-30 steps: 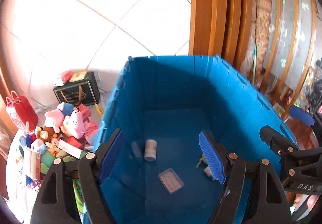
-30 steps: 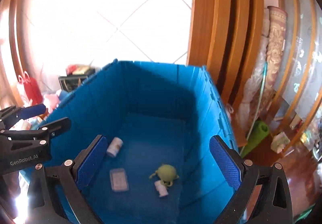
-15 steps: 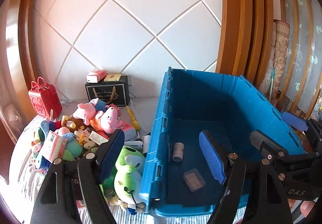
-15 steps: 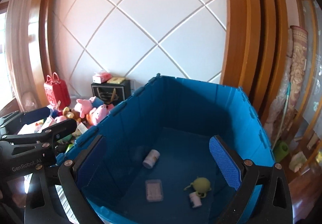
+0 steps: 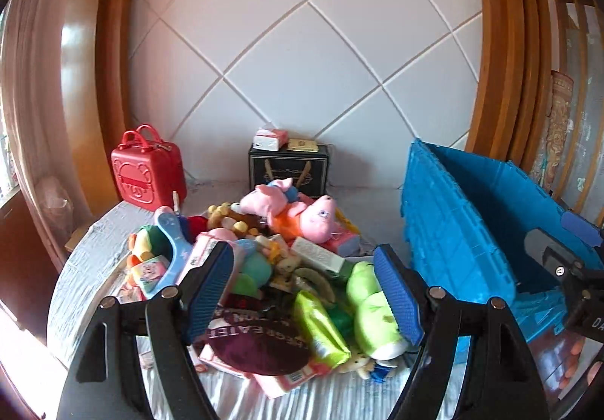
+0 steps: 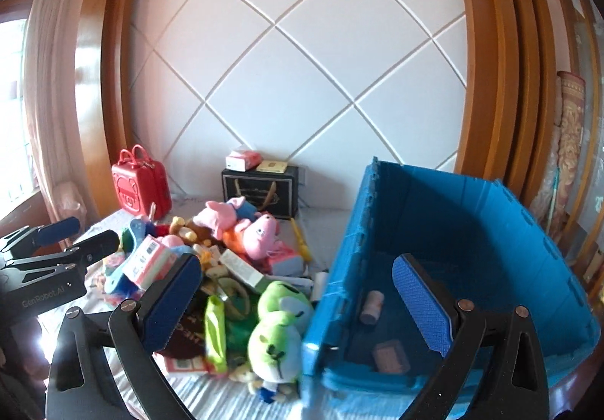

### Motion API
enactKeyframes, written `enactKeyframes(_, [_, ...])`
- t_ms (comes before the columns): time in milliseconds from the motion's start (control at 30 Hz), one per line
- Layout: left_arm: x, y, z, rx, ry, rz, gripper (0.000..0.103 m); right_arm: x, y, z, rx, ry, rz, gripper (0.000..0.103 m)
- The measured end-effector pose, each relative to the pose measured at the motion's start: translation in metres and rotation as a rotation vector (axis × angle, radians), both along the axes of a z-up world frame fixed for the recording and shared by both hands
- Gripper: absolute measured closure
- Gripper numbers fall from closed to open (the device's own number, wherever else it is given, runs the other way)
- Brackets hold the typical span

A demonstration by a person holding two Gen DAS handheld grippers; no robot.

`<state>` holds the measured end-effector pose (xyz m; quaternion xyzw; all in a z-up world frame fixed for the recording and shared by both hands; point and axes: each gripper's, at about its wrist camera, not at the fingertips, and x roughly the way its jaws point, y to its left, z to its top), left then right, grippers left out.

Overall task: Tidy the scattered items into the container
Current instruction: 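Withdraw both grippers from the crate back toward the heap, then grasp the Kotex pad pack with the left gripper while the right grasps the pink tissue pack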

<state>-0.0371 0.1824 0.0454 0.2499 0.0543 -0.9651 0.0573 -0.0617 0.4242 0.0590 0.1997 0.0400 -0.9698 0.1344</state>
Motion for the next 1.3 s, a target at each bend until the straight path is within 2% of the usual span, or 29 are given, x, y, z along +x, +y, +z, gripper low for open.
enactKeyframes(133, [0.003,-0.048,-0.013,0.014,-0.030,0.046,0.027,0.017,-0.035,0.002,0.005,0.110,-0.045,0.000])
enactKeyframes(200, [0.005,-0.066,-0.020,0.036,-0.034,0.062,0.027,0.016,-0.050,-0.002,0.021,0.128,-0.051,0.000])
enactKeyframes(333, [0.004,-0.096,-0.035,0.070,-0.073,0.125,0.027,-0.008,-0.081,-0.029,0.058,-0.025,0.061,0.000])
enactKeyframes(567, [-0.003,-0.125,-0.061,0.041,-0.164,0.234,0.027,-0.054,-0.105,-0.079,-0.011,-0.201,0.193,0.000])
enactKeyframes(800, [-0.004,-0.159,-0.086,0.020,-0.239,0.338,0.027,-0.088,-0.127,-0.112,-0.018,-0.284,0.245,0.000])
enactKeyframes(1000, [-0.012,-0.188,-0.098,0.024,-0.253,0.339,0.027,-0.099,-0.157,-0.109,-0.010,-0.289,0.260,0.000])
enactKeyframes(1100, [-0.025,-0.207,-0.104,0.028,-0.253,0.298,0.027,-0.101,-0.178,-0.107,-0.009,-0.284,0.256,0.007])
enactKeyframes(1233, [-0.051,-0.241,-0.114,0.023,-0.257,0.201,0.027,-0.108,-0.210,-0.114,-0.015,-0.313,0.209,0.032])
enactKeyframes(1300, [-0.066,-0.260,-0.119,0.006,-0.261,0.146,0.027,-0.112,-0.228,-0.119,-0.021,-0.328,0.159,0.036])
